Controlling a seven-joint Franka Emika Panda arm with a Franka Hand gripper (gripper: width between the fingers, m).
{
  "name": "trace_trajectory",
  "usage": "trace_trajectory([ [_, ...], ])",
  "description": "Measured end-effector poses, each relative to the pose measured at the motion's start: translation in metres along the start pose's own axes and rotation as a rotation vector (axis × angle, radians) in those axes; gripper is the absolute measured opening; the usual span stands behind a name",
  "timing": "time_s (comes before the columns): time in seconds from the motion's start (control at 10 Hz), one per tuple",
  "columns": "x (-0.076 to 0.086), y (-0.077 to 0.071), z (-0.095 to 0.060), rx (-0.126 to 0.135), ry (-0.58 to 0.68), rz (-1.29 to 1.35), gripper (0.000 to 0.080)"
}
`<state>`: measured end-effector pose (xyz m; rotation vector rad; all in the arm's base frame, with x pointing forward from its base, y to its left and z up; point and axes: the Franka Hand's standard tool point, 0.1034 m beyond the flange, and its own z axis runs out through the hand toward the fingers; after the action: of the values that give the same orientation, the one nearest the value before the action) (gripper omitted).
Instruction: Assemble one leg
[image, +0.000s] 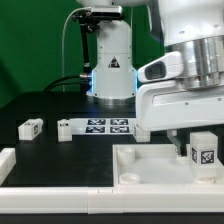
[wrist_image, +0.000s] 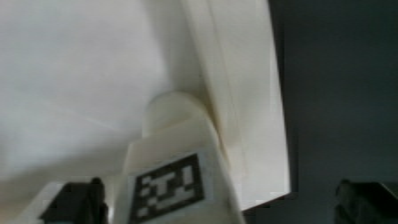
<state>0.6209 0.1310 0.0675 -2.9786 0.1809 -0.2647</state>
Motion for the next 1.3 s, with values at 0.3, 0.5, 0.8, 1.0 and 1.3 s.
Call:
trace_trajectory([
  [0.3,0.004,0.006,-0.001,-0.020,0.013,-0.273,0.0649],
  [0.5,0.003,0.005,-0.001,-0.019,0.012,-0.259,0.0568],
  [0.8,0.004,0.010,0.000,-0.024,0.013,-0.255,0.0294],
  [1.0,0.004,0.009,0.000,-0.023,0.013,-0.217,0.0293],
  [1.3,0.005,0.012,0.000,-0.004,0.031,0.021,0.0293],
])
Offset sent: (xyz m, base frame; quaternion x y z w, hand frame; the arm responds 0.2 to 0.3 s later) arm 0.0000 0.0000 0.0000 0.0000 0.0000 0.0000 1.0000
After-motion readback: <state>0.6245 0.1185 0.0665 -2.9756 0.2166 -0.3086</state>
